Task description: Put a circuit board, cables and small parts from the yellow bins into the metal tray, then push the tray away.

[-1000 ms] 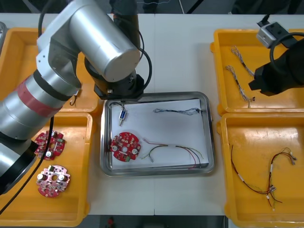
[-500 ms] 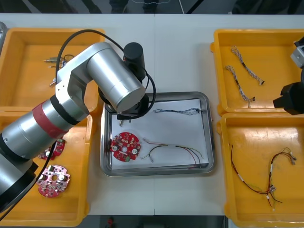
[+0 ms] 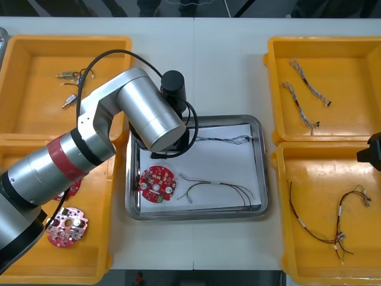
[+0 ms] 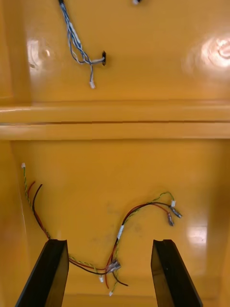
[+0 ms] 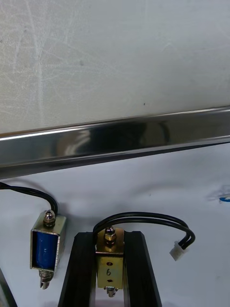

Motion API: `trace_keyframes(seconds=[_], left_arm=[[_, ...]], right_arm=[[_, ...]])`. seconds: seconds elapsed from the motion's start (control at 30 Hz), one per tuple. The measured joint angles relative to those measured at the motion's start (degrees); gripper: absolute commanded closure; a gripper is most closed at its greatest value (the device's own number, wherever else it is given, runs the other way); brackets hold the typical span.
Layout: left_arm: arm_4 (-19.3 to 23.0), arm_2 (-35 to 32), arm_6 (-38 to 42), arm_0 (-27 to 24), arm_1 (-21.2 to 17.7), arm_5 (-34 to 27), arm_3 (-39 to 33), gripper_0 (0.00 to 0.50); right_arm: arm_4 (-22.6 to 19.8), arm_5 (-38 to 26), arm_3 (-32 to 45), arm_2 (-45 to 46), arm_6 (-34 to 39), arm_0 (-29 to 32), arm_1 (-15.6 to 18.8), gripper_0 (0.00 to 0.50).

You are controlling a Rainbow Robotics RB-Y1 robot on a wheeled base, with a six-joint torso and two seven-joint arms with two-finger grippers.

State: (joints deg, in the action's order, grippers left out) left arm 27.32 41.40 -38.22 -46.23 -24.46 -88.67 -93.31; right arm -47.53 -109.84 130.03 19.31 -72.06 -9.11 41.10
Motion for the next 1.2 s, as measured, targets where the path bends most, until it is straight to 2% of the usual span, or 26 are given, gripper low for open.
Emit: trace_keyframes(seconds=[0.07, 0.1, 0.53, 0.83, 1.03, 1.2], left_arm=[[-0.07, 0.00, 0.39, 0.01, 0.01, 0.33, 0.00, 0.023], [-0.08, 0.00, 0.42, 0.01, 0.01, 0.55, 0.00, 0.004], [-0.09, 0.00, 0.50, 0.01, 0.04, 1.46, -0.10, 0.000], [0.19, -3.14, 2.19, 0.02, 0.03, -8.18, -8.29, 0.000], [4.21, -8.69, 2.28, 0.03, -0.86, -12.73, -14.05, 0.000], [9.09, -12.55, 2.28, 0.04, -4.16, -14.84, -18.65, 0.000]], right_arm=[[0.00, 0.00, 0.01, 0.00, -0.01, 0.54, 0.00, 0.000], [0.03, 0.00, 0.02, 0.00, -0.01, 0.85, 0.00, 0.000], [0.02, 0.00, 0.52, 0.70, -0.01, 3.79, 0.00, 0.000], [-0.11, 0.00, 0.56, 0.74, -0.01, 3.83, 0.00, 0.000], [-0.20, 0.00, 0.62, 0.74, -0.01, 3.85, 0.00, 0.000], [-0.24, 0.00, 0.87, 0.74, -0.01, 3.87, 0.00, 0.000]])
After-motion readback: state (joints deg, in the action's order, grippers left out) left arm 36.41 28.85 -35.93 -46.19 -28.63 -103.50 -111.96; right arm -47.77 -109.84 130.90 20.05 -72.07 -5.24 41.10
